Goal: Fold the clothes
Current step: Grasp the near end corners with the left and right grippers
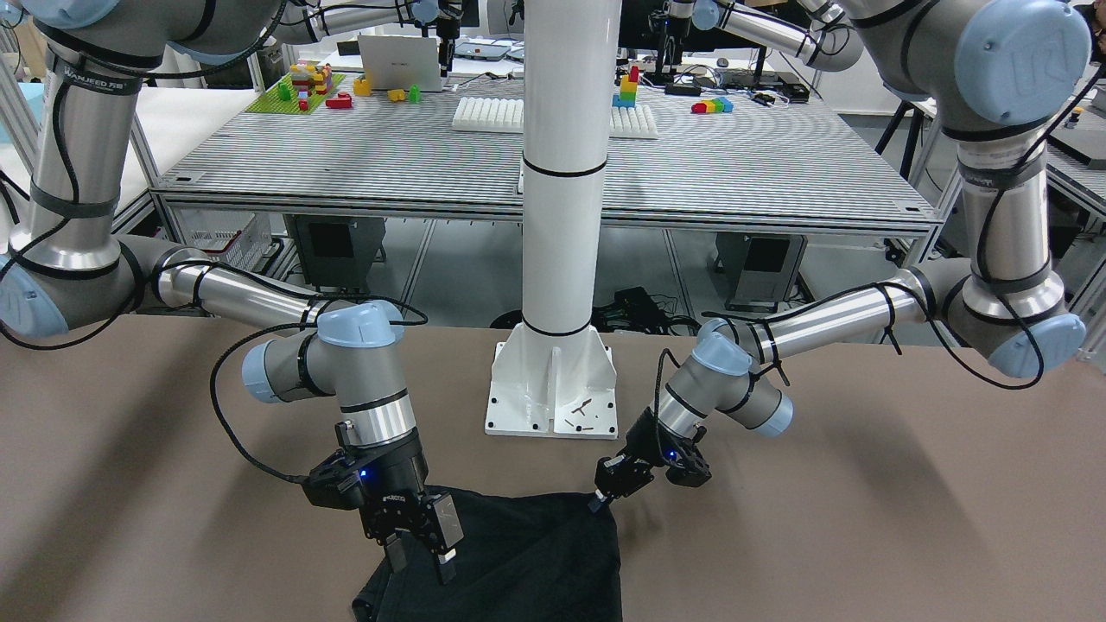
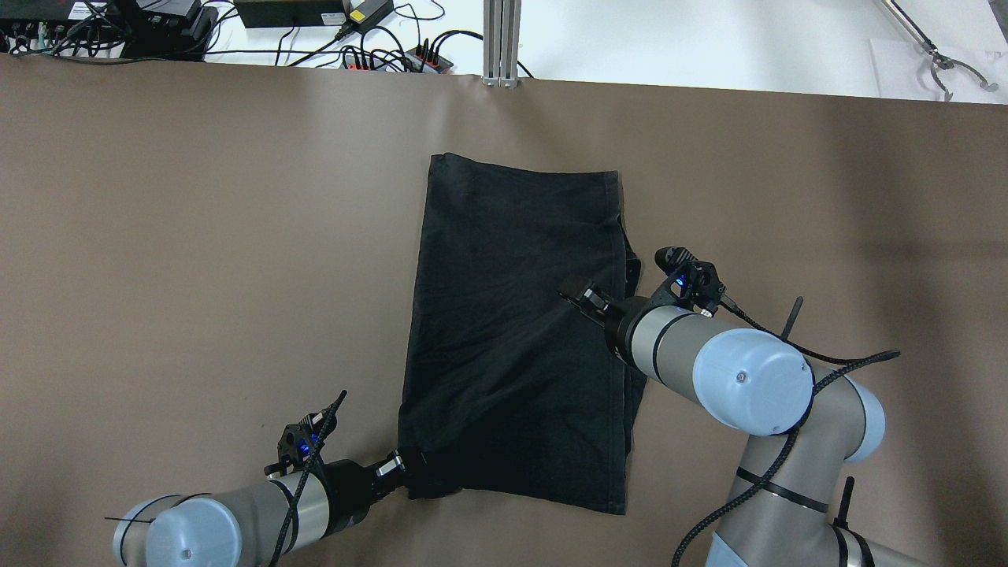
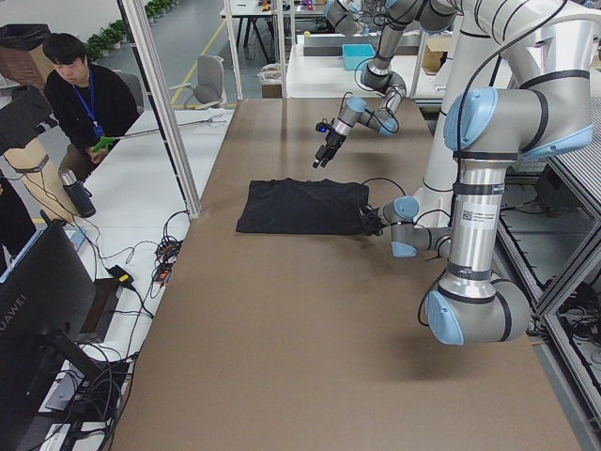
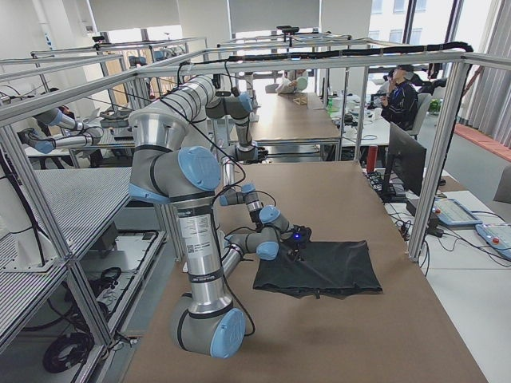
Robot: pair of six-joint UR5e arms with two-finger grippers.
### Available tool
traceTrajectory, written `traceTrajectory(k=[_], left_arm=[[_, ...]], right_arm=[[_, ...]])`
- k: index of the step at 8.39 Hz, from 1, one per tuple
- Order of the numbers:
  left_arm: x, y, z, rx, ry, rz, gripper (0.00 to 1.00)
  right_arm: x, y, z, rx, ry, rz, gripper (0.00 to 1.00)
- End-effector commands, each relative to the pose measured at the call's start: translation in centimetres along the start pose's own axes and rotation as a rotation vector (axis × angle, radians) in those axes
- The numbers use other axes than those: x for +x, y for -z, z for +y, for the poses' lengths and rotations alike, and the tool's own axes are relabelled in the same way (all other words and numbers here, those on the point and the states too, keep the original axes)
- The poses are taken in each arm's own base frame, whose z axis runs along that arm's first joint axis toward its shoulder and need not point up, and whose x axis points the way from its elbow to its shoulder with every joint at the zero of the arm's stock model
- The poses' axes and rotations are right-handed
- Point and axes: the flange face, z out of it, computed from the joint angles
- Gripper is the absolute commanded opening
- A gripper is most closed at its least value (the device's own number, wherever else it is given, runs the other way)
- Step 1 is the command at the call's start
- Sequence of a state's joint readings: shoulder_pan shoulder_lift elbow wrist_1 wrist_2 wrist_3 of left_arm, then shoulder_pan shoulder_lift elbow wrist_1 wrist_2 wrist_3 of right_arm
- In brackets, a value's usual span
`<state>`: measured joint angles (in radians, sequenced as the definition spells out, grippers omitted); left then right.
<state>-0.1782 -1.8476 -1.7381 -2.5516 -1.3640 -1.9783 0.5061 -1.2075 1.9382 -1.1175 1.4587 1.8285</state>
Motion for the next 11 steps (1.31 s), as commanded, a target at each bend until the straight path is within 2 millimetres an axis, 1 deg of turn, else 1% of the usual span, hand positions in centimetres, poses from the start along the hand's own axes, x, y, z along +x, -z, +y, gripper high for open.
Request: traceTrajectory(k=[1, 2, 3, 4, 5, 6, 7, 8, 9, 10, 11], left_arm=[[0.5, 0.2, 0.1, 0.000, -0.002, 0.012, 0.00], [0.4, 0.1, 0.1, 0.001, -0.011, 0.010, 0.00], [0.4, 0.1, -0.1, 0.010, -0.013, 0.012, 0.00], [0.5, 0.0, -0.2, 0.026, -0.013, 0.018, 0.00], [0.5, 0.0, -0.3, 0.027, -0.016, 0.018, 0.00], [0.5, 0.0, -0.4, 0.031, -0.033, 0.016, 0.00], [0.5, -0.1, -0.5, 0.034, -0.047, 0.015, 0.00], [0.5, -0.1, -0.5, 0.034, -0.050, 0.015, 0.00], [0.5, 0.0, -0.5, 0.033, -0.052, 0.016, 0.00], [0.5, 0.0, -0.5, 0.033, -0.053, 0.016, 0.00], [0.5, 0.0, -0.5, 0.033, -0.055, 0.016, 0.00]], right_arm=[[0.7, -0.5, 1.0, -0.006, 0.007, 0.025, 0.93], [1.0, -0.6, 1.1, -0.006, 0.010, 0.047, 0.91], [2.2, -1.4, 2.2, -0.006, 0.023, 0.128, 0.91], [4.5, -2.4, 3.1, 0.007, -0.061, 0.213, 0.92], [8.3, -2.7, 3.8, -0.004, -0.078, 0.260, 0.93], [9.8, -2.6, 4.7, -0.024, -0.072, 0.255, 0.93], [11.3, -3.4, 7.1, -0.047, -0.057, 0.271, 0.93], [12.5, -4.4, 7.9, -0.028, -0.090, 0.277, 0.92], [12.8, -4.6, 9.2, -0.046, -0.108, 0.255, 0.92], [13.1, -5.0, 9.2, -0.031, -0.122, 0.238, 0.91], [13.2, -5.3, 9.8, -0.034, -0.125, 0.225, 0.88]])
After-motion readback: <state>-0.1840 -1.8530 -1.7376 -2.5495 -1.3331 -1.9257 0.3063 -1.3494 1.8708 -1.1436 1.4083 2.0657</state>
